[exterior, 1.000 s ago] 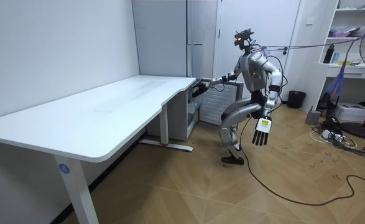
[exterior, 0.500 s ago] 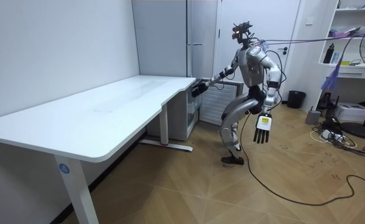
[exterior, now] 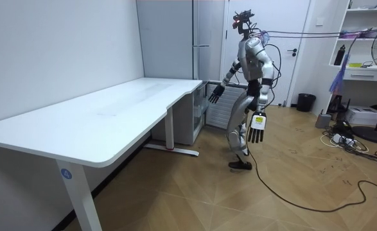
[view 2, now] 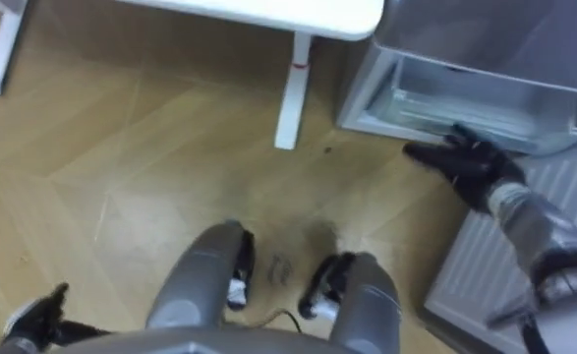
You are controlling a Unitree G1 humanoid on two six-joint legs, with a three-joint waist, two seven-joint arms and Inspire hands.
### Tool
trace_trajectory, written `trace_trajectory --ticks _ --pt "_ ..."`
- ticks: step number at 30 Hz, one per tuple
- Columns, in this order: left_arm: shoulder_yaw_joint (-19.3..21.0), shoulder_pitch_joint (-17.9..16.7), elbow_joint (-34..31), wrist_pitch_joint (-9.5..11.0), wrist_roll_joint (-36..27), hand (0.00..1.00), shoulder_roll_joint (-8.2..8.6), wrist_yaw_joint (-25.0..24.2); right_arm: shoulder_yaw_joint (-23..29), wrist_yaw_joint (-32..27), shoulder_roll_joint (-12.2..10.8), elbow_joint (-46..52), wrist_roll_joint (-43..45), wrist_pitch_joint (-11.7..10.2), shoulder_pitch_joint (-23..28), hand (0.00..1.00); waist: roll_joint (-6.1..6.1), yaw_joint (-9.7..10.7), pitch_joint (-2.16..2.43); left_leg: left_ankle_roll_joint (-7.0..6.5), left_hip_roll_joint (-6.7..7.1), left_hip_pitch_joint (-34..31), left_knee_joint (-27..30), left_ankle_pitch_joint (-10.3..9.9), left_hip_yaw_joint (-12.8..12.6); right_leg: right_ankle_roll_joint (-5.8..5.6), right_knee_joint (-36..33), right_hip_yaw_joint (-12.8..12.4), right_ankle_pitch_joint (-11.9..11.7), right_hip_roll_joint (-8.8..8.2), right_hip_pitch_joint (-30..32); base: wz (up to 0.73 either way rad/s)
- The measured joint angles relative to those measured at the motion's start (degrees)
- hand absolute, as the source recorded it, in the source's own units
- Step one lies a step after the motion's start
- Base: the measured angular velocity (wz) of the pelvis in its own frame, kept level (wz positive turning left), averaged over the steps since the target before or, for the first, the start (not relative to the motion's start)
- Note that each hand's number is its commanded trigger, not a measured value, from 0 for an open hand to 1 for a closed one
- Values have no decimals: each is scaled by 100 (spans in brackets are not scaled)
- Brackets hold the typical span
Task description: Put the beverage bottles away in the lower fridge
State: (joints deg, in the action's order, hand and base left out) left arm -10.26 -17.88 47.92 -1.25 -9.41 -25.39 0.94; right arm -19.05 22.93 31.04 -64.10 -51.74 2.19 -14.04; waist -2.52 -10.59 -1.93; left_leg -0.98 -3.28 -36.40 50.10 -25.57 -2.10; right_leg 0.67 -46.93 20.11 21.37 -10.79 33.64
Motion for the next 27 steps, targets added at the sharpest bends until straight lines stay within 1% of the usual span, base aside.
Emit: trace_trajectory --ticks 1,3,4,5,6,7,8,9,10,11,12,13,14,15,16,18,21,22,23,24,27 --pt "-9 2 20 -1 1 0 35 6 0 -5 -51 -65 138 2 44 0 4 39 4 5 -3 76 -83 18 7 -9 99 18 -27 23 -83 0" --pt "-10 70 80 0 -9 0 165 51 15 -32 -222 -162 624 3 269 0 4 184 8 12 -2 388 -393 85 2 -42 421 49 -106 82 -395 0" --pt "-8 104 122 4 6 0 250 124 26 -34 -295 -168 954 -21 404 0 20 249 28 14 -16 546 -543 106 -27 -64 563 28 -149 128 -538 -6" --pt "-8 129 157 8 6 0 295 135 27 -39 -335 -183 1146 -33 466 0 30 246 50 20 -23 636 -622 120 -44 -77 643 3 -176 160 -610 -13" --pt "-8 181 232 7 16 0 385 133 22 -55 -413 -222 1580 -34 588 0 57 251 89 31 -31 808 -782 146 -66 -87 799 -17 -233 213 -762 -12" --pt "-7 237 277 7 3 0 464 134 21 -61 -449 -217 1910 -30 740 0 70 265 111 31 -19 965 -944 188 -99 -103 928 -22 -267 221 -896 -10" --pt "-7 252 277 11 2 0 492 133 26 -72 -464 -242 2046 -30 832 0 68 292 111 29 -11 1048 -1026 212 -120 -106 976 -34 -287 221 -956 -5" --pt "-5 257 294 18 20 0 541 135 69 -132 -526 -277 2271 -29 942 0 79 345 114 37 -7 1227 -1182 246 -147 -118 1136 -38 -321 248 -1120 -4" --pt "-3 254 358 23 48 0 581 139 226 -231 -632 -325 2432 -18 1069 0 85 401 116 46 -6 1421 -1356 292 -167 -132 1281 -40 -363 282 -1305 -3" --pt "2 247 383 23 68 0 602 145 311 -285 -688 -334 2468 -17 1138 0 86 407 117 52 -6 1523 -1451 317 -180 -136 1363 -37 -389 296 -1394 -8" --pt "7 202 436 22 129 0 668 201 460 -348 -781 -320 2492 -18 1295 0 71 443 118 63 -3 1752 -1664 377 -234 -129 1537 -39 -445 313 -1582 -12" --pt "6 175 499 23 246 0 754 242 482 -366 -837 -323 2514 -35 1444 0 63 484 116 64 14 1992 -1902 449 -275 -148 1718 -61 -499 333 -1786 -10" --pt "7 167 526 14 295 0 793 244 483 -388 -871 -328 2535 -35 1552 0 64 534 113 67 16 2104 -2016 484 -281 -166 1823 -86 -531 363 -1887 -6" --pt "8 143 557 9 359 0 850 243 483 -433 -958 -322 2549 -34 1683 0 59 559 128 84 14 2307 -2218 536 -303 -173 2021 -104 -589 417 -2085 -5" --pt "8 130 571 10 398 0 868 244 494 -449 -1003 -326 2542 -35 1777 0 63 562 134 94 8 2391 -2305 551 -318 -172 2115 -113 -613 446 -2164 -11" --pt "71 127 661 0 550 0 919 252 683 -478 -1159 -332 2555 -57 1992 0 18 611 162 121 -2 2673 -2622 668 -383 -168 2389 -135 -717 510 -2396 -12" --pt "122 139 801 3 752 0 951 301 756 -524 -1295 -378 2478 -113 2088 0 22 704 159 147 -14 2966 -2836 721 -427 -171 2613 -209 -774 592 -2661 -9" --pt "122 138 877 2 774 0 969 340 755 -525 -1359 -473 2422 -161 2105 0 49 739 147 156 -15 3120 -2949 740 -447 -182 2717 -241 -796 621 -2796 -8" --pt "124 140 906 1 775 0 980 356 756 -527 -1393 -504 2403 -182 2103 0 51 742 149 160 -17 3189 -2997 749 -460 -187 2759 -247 -809 632 -2859 -10" --pt "131 143 942 1 782 0 1004 376 757 -529 -1431 -539 2394 -211 2108 0 56 744 166 161 -21 3277 -3081 765 -493 -192 2837 -268 -835 655 -2927 -13" --pt "133 134 955 0 792 0 1059 384 814 -555 -1500 -595 2378 -238 2108 0 56 766 165 160 -38 3414 -3169 778 -555 -195 2968 -296 -891 686 -3046 -10"
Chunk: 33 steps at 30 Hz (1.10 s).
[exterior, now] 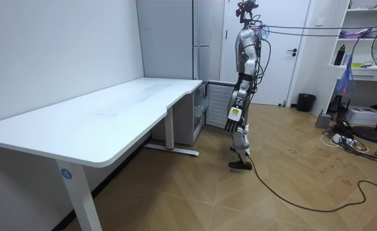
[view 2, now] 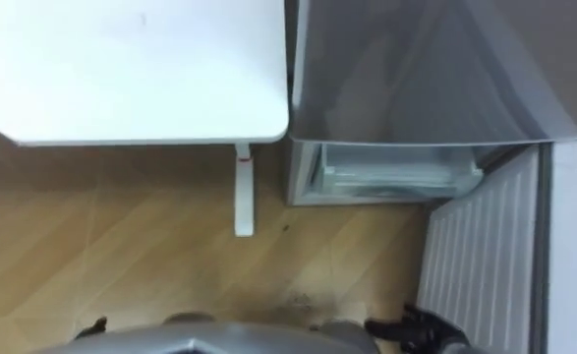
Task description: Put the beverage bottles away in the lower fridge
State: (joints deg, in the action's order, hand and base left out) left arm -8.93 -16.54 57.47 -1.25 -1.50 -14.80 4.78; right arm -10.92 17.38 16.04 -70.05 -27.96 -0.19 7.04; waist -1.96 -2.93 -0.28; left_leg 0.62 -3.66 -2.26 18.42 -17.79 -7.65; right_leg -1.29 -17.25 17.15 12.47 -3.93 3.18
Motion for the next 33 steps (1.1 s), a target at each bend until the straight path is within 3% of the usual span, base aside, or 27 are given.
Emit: trace_trajectory --ticks 5,13,19,23,26,29,31,33 --pt "150 6 5 -27 271 0 66 -16 106 -158 -83 1 -2 -3 47 0 17 23 0 -1 -2 123 30 0 -12 -26 164 -39 -66 32 -169 -3" --pt "437 50 311 -135 499 0 198 5 309 -293 -126 2 -356 26 110 0 181 69 4 -18 -5 281 -144 7 -51 -32 251 -152 -148 82 -265 -5" --pt "591 36 462 -133 610 0 303 -11 345 -355 -151 -46 -788 25 185 0 239 98 -21 -20 -17 327 -167 15 -103 -25 252 -223 -152 100 -272 -5" --pt "621 67 506 -131 617 0 309 -41 439 -342 -323 -158 -1273 42 94 0 248 106 -20 -20 -14 328 -158 15 -122 -25 233 -227 -151 96 -251 -3" --pt "651 115 541 -129 604 0 312 -65 495 -182 -352 -254 -1550 125 -93 0 279 116 -4 -22 -10 221 -116 15 -149 -25 129 -280 -151 77 -89 -8" --pt "744 309 522 -126 564 0 302 -66 659 -174 -352 -308 -2370 157 -377 0 287 112 -3 -57 16 -75 -5 37 -132 -19 8 -267 -155 22 194 1" --pt "740 567 556 -115 546 0 307 -67 796 -182 -370 -416 -3216 158 -814 0 340 100 -32 -74 14 -380 168 42 -146 4 -70 -260 -201 2 458 0" --pt "736 745 595 -59 509 0 305 -61 977 -183 -364 -425 -3813 155 -1128 0 372 97 -32 -96 12 -599 270 55 -131 13 -95 -264 -253 1 638 0"
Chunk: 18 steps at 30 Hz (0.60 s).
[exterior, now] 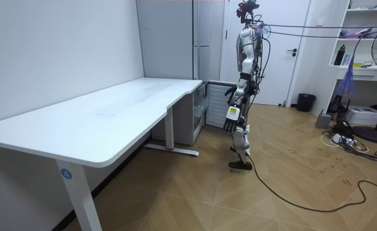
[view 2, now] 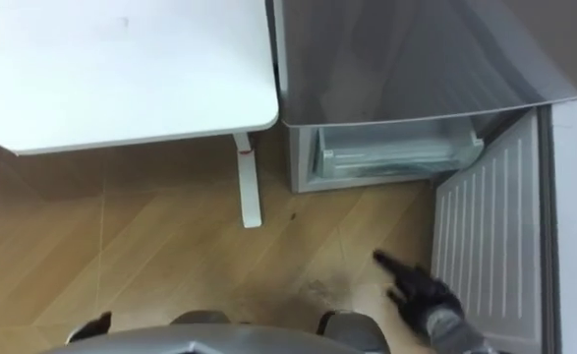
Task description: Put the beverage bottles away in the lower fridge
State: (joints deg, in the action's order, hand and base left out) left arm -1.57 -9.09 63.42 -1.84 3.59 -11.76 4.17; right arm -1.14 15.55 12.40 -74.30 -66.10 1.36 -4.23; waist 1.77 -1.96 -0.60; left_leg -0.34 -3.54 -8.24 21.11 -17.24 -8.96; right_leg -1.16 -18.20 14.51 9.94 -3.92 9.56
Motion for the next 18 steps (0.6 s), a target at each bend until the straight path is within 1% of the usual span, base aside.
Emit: trace_trajectory --ticks 1,2,3,4,5,6,7,11,12,14,15,16,18 --pt "-1 53 23 28 -76 0 0 1 85 -4 -2 -10 -203 0 -105 0 25 -1 -3 -4 0 -70 42 2 3 3 -29 -9 -10 -2 75 0" --pt "-9 171 102 74 -191 0 1 3 274 -5 -5 -16 -625 -3 -350 0 81 -8 -24 -24 5 -234 120 15 2 13 -102 -17 -24 -24 239 0" --pt "-35 237 121 95 -197 0 1 3 384 -8 3 -20 -940 -7 -559 0 114 -10 -35 -39 16 -390 210 24 -1 14 -223 -26 -24 -56 425 0" --pt "-76 304 124 99 -207 0 1 5 452 -7 28 -20 -1142 -6 -749 0 131 -8 -32 -60 36 -555 291 43 -4 16 -346 -24 -23 -102 638 0" --pt "-111 338 126 97 -230 0 0 6 470 -7 48 -23 -1216 -7 -828 0 144 -10 -44 -67 41 -639 324 50 -7 21 -389 -24 -26 -118 725 0" --pt "-156 395 132 98 -349 0 -1 7 481 -9 78 -26 -1315 -8 -956 0 149 -66 -64 -80 46 -782 386 60 -20 39 -452 -29 -37 -139 882 0" --pt "-169 431 132 95 -494 0 1 4 490 -19 89 -25 -1443 -3 -1042 0 136 -126 -73 -91 57 -904 411 89 -26 55 -485 -26 -47 -164 1002 0" --pt "-187 461 119 77 -690 0 -6 -7 618 -51 131 -39 -1715 15 -1265 0 92 -179 -102 -130 115 -1231 455 164 -11 60 -636 -36 -51 -246 1347 7" --pt "-187 479 122 63 -805 0 -18 -7 740 -51 136 -52 -1787 17 -1357 0 64 -202 -119 -146 138 -1337 479 174 -31 61 -749 -63 -51 -285 1496 -3" --pt "-182 478 159 71 -972 0 -26 -8 961 -50 172 -98 -1826 72 -1507 0 47 -253 -131 -165 172 -1476 506 189 -51 66 -827 -98 -53 -323 1675 -3" --pt "-184 479 185 72 -1091 0 -26 -8 989 -47 255 -112 -1934 125 -1565 0 46 -272 -132 -180 197 -1556 524 201 -44 66 -881 -97 -53 -360 1768 3" --pt "-184 480 186 71 -1098 0 -28 -12 989 -46 360 -129 -1998 134 -1593 0 45 -301 -132 -196 221 -1616 518 223 -36 65 -907 -87 -53 -391 1826 7" --pt "-186 476 190 59 -1098 0 -50 -12 990 -46 490 -129 -2159 129 -1621 0 30 -340 -141 -210 240 -1673 520 241 -36 62 -940 -89 -51 -417 1895 6"
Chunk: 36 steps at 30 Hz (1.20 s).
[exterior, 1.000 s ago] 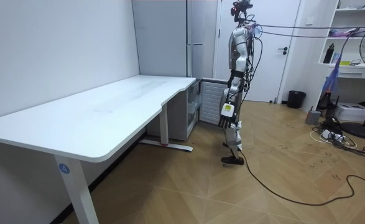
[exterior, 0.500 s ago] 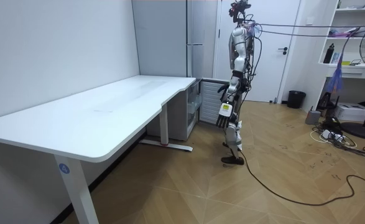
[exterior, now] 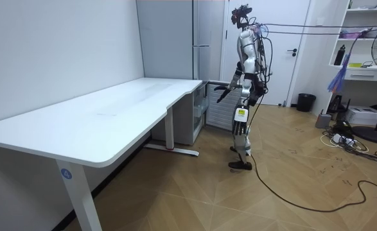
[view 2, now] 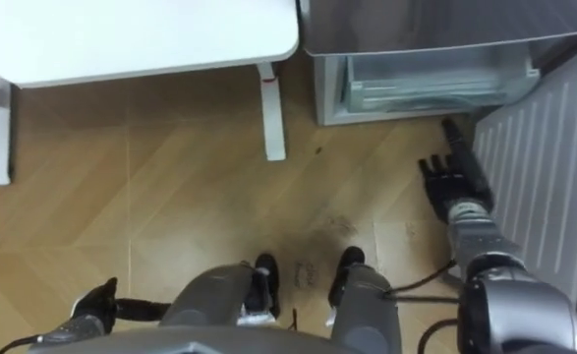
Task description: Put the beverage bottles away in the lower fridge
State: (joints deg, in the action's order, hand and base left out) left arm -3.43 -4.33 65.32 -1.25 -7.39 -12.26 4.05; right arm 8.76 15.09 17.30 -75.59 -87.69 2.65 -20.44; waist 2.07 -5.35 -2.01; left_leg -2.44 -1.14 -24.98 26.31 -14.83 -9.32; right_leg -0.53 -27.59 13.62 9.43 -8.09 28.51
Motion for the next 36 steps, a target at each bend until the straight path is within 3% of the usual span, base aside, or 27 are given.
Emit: trace_trajectory --ticks 8,14,17,19,23,25,29,33,36 --pt "-77 27 -64 -72 15 0 -32 4 -9 3 196 -2 -102 105 -244 0 -73 -126 -18 -6 42 -449 189 60 28 23 -224 54 26 -112 452 5" --pt "-253 47 -176 -129 4 0 -158 16 -4 -19 331 65 -334 113 -797 0 -132 -149 -65 -62 57 -1415 953 -12 74 111 -958 68 171 -296 1353 11" --pt "-399 20 -416 -225 -104 0 -275 67 -58 -9 501 178 -333 114 -1048 0 -120 -258 -68 -84 26 -2072 1770 -328 156 161 -1742 63 481 -433 1948 19" --pt "-525 -79 -695 -210 -338 0 -335 136 -88 -9 688 345 -453 101 -1166 0 -127 -372 -67 -94 -1 -2644 2579 -633 172 157 -2573 -20 819 -599 2500 21" --pt "-757 -243 -1050 -223 -666 0 -447 219 -169 -11 896 473 -525 44 -1357 0 -138 -483 -61 -125 17 -3416 3585 -915 226 217 -3572 -88 1146 -798 3229 16" --pt "-770 -324 -1278 -267 -788 0 -497 316 -368 -13 965 578 -536 -8 -1424 0 -164 -528 -55 -93 100 -3849 4054 -1018 341 226 -4056 -105 1346 -908 3596 23" --pt "-933 -416 -1616 -269 -809 0 -693 332 -584 -14 997 711 -633 -131 -1427 0 -323 -548 -43 -68 112 -4312 4393 -1005 404 341 -4413 -82 1431 -1000 4016 16" --pt "-1273 -476 -1882 -244 -829 0 -877 330 -836 -17 1176 777 -680 -205 -1428 0 -340 -526 -48 -37 189 -4654 4537 -946 537 401 -4564 29 1454 -1128 4249 17" --pt "-1295 -545 -1985 -241 -878 0 -927 320 -966 -124 1272 887 -673 -252 -1430 0 -362 -519 -60 -14 194 -4722 4540 -929 555 432 -4616 86 1467 -1261 4279 14"
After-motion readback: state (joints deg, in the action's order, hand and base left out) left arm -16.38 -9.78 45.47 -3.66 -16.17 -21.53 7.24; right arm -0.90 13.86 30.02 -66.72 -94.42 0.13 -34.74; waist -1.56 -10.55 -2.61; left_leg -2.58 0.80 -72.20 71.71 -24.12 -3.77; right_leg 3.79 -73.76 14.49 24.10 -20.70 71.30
